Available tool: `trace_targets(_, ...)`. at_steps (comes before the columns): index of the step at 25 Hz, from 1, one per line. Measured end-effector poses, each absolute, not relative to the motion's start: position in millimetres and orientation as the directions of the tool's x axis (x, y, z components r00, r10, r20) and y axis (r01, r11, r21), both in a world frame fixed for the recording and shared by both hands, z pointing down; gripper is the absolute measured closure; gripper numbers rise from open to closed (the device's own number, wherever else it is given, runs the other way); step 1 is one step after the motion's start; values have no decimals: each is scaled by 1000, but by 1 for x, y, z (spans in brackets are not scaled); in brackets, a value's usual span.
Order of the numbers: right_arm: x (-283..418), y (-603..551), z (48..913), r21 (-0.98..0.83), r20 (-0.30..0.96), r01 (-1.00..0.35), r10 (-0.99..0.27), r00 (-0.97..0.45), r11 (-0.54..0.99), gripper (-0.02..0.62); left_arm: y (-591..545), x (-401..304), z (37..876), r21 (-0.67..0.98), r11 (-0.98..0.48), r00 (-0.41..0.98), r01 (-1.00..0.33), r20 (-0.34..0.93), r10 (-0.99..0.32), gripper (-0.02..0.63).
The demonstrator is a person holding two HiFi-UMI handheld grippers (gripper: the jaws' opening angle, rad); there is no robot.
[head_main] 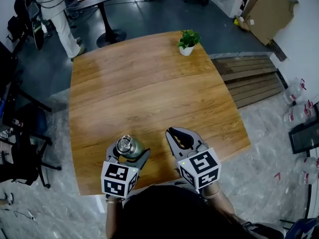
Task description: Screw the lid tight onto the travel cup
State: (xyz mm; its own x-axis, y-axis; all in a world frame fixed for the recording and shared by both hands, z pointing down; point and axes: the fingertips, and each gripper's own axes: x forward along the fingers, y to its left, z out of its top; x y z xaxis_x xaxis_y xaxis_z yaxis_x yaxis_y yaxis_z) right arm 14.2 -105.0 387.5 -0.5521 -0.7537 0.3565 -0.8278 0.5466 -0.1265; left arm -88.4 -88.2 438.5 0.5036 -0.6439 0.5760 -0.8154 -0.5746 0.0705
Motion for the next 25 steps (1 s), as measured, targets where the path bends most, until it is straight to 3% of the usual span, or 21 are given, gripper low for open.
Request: trace_targets(25, 3, -109, 392, -157, 380, -839, -752, -538, 521, 575, -94, -96, 444, 100, -576, 517, -812, 582, -628, 212)
